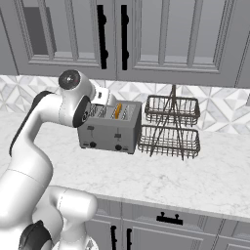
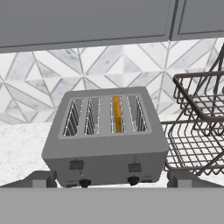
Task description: Start the toaster. Once the lever pops up, take the bread to the plate on the dining counter.
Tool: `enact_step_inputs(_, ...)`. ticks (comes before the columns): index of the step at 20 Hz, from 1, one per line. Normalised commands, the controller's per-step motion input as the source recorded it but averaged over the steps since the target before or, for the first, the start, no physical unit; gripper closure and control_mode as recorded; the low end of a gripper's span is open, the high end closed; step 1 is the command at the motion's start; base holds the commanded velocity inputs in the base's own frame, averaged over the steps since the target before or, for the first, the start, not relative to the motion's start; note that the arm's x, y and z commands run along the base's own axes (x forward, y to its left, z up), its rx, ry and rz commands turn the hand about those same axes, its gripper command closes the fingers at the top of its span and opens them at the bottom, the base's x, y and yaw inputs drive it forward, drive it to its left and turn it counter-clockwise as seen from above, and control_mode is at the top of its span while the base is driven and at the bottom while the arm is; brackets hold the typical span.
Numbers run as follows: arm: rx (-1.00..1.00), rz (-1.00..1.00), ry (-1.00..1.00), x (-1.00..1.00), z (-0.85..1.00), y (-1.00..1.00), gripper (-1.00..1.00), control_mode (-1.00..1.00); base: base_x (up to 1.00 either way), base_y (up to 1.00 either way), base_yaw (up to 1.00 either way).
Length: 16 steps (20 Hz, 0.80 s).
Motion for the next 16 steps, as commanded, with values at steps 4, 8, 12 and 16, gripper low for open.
enact_step_inputs(4,0.00,0.00,0.00,0.00,0.00,0.00,-1.00,-1.00,0.00,0.00,0.00)
enact_step_inputs(8,0.00,0.00,0.00,0.00,0.00,0.00,-1.00,-1.00,0.00,0.00,0.00)
enact_step_inputs(12,0.00,0.00,0.00,0.00,0.00,0.00,-1.00,-1.00,0.00,0.00,0.00)
enact_step_inputs(16,0.00,0.00,0.00,0.00,0.00,0.00,-1.00,-1.00,0.00,0.00,0.00)
